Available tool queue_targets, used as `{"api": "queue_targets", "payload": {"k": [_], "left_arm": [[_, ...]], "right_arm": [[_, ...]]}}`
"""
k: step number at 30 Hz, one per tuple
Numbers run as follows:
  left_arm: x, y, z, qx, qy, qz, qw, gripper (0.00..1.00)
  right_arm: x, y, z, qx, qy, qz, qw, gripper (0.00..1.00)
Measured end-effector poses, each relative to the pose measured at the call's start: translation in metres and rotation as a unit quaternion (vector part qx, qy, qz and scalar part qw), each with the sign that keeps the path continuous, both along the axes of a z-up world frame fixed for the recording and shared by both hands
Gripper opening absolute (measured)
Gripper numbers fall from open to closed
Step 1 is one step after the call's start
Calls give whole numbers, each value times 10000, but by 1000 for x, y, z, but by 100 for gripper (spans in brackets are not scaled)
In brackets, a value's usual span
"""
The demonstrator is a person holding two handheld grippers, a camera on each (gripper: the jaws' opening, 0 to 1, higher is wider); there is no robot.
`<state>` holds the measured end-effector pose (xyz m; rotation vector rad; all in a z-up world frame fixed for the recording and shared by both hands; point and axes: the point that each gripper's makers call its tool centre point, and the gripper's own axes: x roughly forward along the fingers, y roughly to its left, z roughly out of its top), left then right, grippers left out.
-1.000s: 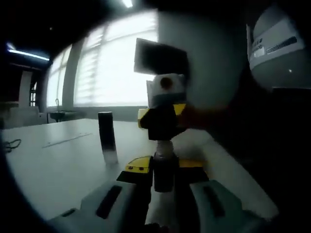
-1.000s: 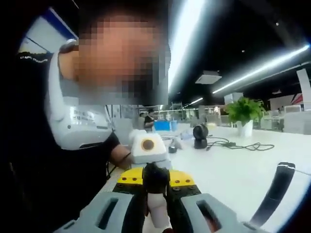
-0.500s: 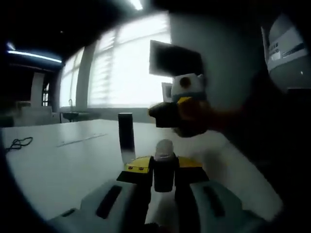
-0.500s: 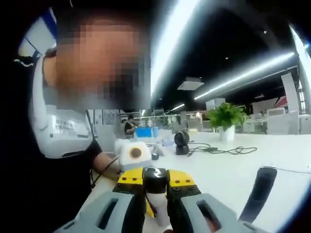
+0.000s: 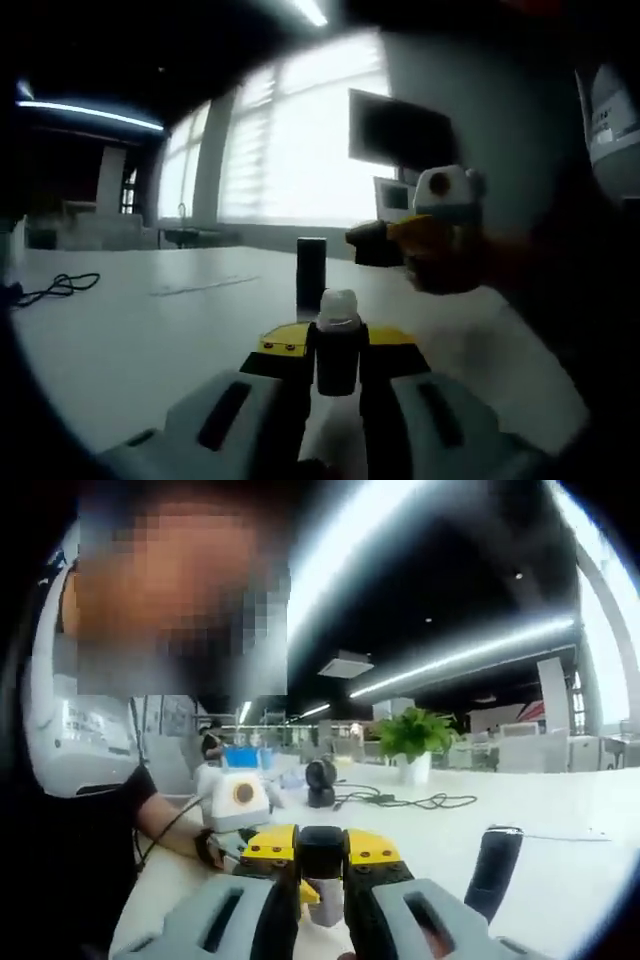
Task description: Pick up cosmetic bottle twist off cap place on table pick up cap screw tight cap place on table
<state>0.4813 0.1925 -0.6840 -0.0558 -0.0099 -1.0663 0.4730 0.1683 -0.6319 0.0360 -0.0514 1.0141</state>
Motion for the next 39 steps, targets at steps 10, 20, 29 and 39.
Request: {"api": "queue_targets", "payload": {"k": [10, 20, 29, 39], "left_arm": [[6, 4, -4, 74, 27, 251, 9997, 7], [8, 6, -14, 416, -93, 577, 9974, 7], [3, -1, -24, 567, 91, 500, 9971, 7], [2, -5, -29, 746, -23, 462, 9961, 7]], "right_arm": [[-4, -1, -18, -100, -34, -805, 9967, 10], [-2, -32, -41, -134, 420, -2052, 9777, 10], [-7, -38, -68, -108, 881, -2627, 9608, 10], [-5, -49, -91, -608, 913, -2905, 9506, 10]]}}
